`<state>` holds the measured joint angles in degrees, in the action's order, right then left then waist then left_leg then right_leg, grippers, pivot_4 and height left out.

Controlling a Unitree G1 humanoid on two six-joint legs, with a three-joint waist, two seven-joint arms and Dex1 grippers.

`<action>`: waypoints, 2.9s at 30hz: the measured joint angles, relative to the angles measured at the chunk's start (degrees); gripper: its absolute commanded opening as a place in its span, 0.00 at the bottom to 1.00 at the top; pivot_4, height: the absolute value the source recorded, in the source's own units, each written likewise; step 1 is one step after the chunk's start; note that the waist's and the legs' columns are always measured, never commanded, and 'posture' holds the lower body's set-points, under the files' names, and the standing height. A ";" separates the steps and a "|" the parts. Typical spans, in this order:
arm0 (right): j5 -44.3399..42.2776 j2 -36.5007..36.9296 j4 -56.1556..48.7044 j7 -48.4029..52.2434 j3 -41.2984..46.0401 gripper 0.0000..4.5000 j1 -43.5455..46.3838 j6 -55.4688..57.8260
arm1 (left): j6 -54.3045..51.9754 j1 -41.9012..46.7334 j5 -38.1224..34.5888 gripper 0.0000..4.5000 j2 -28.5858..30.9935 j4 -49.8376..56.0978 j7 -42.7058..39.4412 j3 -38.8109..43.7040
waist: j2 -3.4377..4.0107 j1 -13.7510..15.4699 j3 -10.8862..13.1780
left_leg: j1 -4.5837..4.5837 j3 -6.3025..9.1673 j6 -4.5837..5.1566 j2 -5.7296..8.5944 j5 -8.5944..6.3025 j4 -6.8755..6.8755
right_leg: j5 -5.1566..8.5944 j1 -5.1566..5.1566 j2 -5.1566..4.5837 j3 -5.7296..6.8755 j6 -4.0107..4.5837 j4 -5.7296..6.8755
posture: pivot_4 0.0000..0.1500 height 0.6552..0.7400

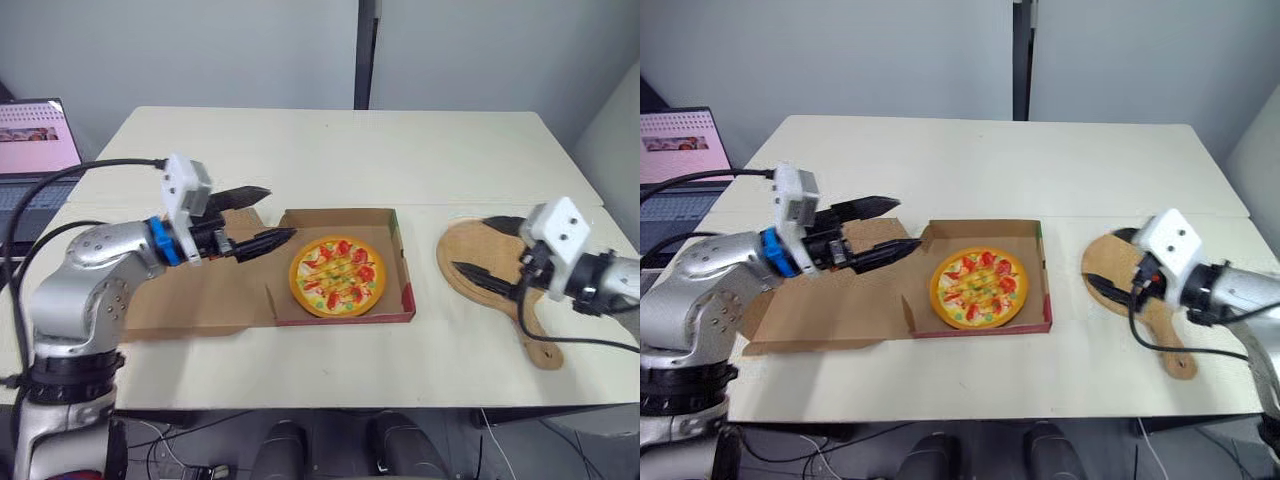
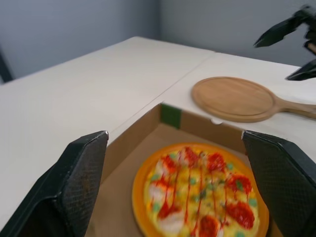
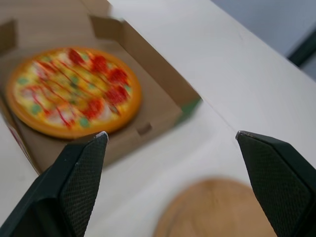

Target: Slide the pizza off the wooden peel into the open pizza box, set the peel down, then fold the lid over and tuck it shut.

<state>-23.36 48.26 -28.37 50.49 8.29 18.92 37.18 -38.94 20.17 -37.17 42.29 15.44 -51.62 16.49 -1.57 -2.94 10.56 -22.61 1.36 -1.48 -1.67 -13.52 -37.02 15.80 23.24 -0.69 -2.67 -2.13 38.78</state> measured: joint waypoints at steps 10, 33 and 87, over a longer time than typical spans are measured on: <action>-3.28 -5.12 10.00 12.54 -14.90 1.00 20.03 -1.58 | -21.34 -21.03 -23.50 1.00 -2.30 3.26 16.46 31.62 | -0.06 0.96 0.01 | -0.04 0.21 0.00 -0.03 0.00 0.01 | -0.07 0.00 -0.49 0.21 0.37 0.07 | 1.00 0.90; -2.42 -8.56 13.20 15.76 -20.70 1.00 24.39 -2.05 | 0.55 -44.32 -72.15 1.00 -22.41 8.37 68.96 22.49 | -0.34 1.52 -0.17 | 0.00 0.09 -0.02 0.10 0.00 0.01 | -0.06 -0.04 -0.43 0.21 0.66 0.01 | 1.00 0.90; 35.17 -26.04 91.50 -12.74 -28.64 0.00 47.94 -39.63 | -9.69 -29.73 -57.23 0.00 5.33 -12.04 46.78 22.28 | -0.29 0.92 -0.12 | -0.23 0.05 -0.03 0.07 0.00 0.24 | -0.09 0.31 -0.16 0.25 0.88 -0.12 | 1.00 0.90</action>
<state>11.81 22.22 63.13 37.76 -20.35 66.86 -2.44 -48.63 -9.56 -94.41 47.61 3.41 -4.84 38.77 -1.86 -2.02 10.44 -22.84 1.41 -1.50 -1.61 -13.52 -36.78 15.71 23.55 -0.86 -2.42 -1.25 38.66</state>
